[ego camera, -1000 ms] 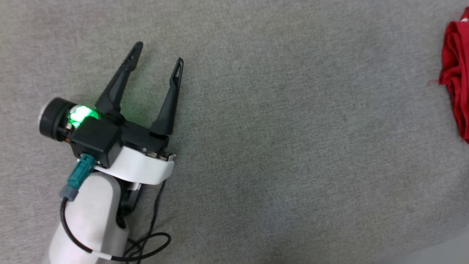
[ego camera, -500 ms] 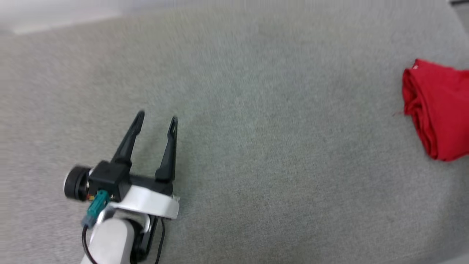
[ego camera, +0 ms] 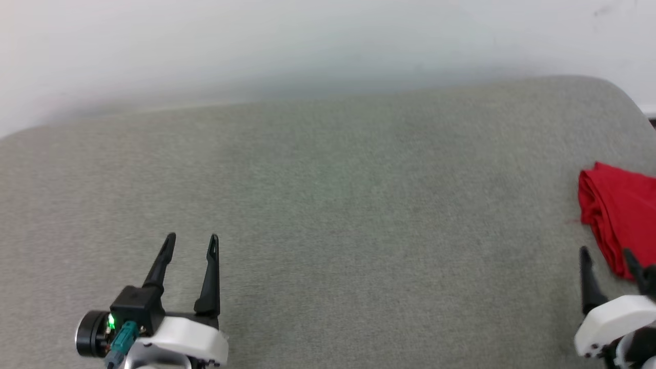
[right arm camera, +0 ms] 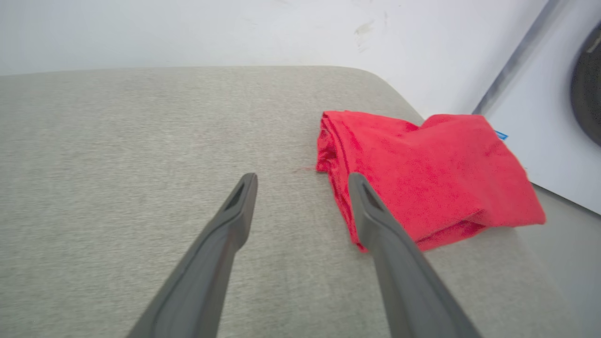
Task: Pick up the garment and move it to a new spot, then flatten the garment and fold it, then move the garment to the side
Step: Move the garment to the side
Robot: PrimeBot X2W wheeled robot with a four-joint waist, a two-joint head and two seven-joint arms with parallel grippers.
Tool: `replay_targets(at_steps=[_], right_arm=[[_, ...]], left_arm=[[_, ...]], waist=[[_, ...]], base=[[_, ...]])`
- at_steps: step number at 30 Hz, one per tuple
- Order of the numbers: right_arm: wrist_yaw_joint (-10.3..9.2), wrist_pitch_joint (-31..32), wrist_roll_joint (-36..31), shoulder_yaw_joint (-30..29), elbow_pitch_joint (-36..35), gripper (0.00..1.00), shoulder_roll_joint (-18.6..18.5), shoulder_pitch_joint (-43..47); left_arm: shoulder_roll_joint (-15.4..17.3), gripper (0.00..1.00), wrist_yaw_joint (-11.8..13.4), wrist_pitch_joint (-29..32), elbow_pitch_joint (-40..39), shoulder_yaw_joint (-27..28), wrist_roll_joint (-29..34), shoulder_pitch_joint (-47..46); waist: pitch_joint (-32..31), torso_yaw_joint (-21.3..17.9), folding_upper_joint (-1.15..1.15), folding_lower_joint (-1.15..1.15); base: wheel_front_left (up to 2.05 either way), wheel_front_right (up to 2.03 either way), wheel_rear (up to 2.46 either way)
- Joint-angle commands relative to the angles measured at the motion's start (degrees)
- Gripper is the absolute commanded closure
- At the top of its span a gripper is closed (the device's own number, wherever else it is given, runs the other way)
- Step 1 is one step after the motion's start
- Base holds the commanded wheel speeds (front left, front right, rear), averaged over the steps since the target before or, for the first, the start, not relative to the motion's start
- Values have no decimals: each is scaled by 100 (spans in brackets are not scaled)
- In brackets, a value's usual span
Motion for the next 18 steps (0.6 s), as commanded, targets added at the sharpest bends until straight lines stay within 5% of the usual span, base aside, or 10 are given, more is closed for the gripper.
replay_targets(at_steps=[1,18], right_arm=[[-5,58,93,102,-227,0,150,232],[-5,500,323,1182,-2317,0,605,1284]], left_arm=[[21,0,2,-16,79,17,-6,160],[93,0,142,-14,388,226,-183,798]], waist=[[-342,307,0,1],[-933,515,0,1]], base=[[0,0,0],[0,0,0]])
